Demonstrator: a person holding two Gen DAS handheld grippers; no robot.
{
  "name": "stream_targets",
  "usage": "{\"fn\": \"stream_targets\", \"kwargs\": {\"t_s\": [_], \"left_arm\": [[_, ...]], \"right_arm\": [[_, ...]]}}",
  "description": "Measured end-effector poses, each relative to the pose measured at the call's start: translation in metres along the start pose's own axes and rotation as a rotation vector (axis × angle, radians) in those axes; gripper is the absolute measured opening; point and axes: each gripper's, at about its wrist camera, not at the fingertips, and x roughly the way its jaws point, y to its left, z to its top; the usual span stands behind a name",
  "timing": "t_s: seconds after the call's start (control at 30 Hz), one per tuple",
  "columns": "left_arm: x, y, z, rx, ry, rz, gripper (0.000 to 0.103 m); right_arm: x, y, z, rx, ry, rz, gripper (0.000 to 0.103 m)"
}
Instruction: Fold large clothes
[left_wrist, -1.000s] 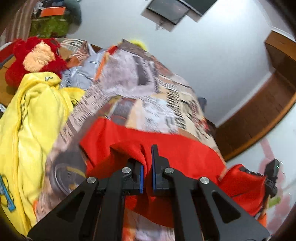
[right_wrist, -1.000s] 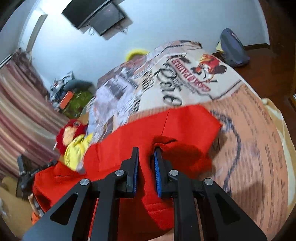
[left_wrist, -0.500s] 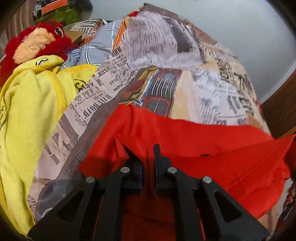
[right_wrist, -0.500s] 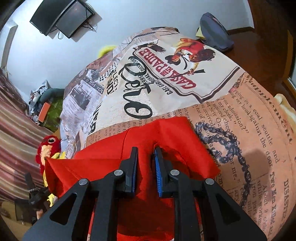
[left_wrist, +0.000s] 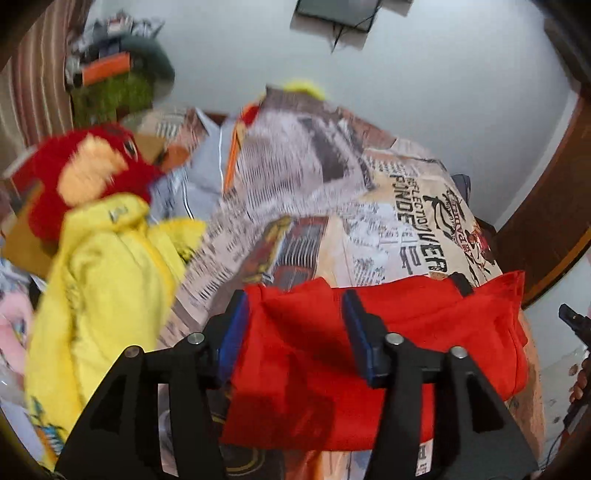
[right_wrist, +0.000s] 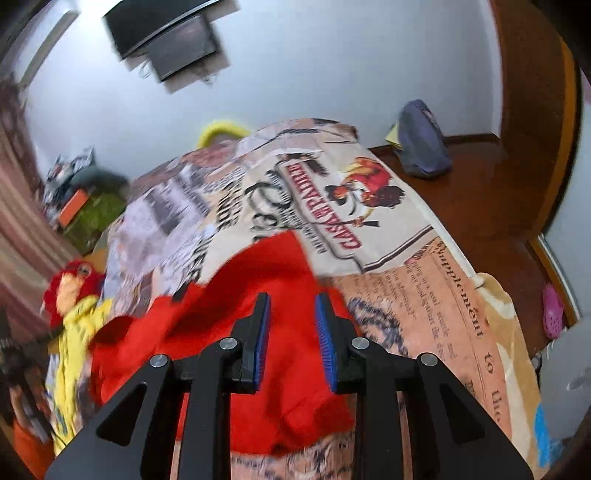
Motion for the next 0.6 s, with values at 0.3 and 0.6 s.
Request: {"fn": "stream_targets", "kwargs": {"t_s": [0.3, 0.6], "left_arm": [[0.014, -0.027, -0.035, 0.131, 0.123, -0.02, 0.052], [0.1, -0.073, -0.076, 0.251, 0.316, -0.058, 0.053]], "right_arm": [[0.042, 0.064, -0.029, -0.179, 0.118, 0.059, 0.027], [0.11, 0.104, -0.047, -0.293, 0.213, 0.075, 0.038]]}}
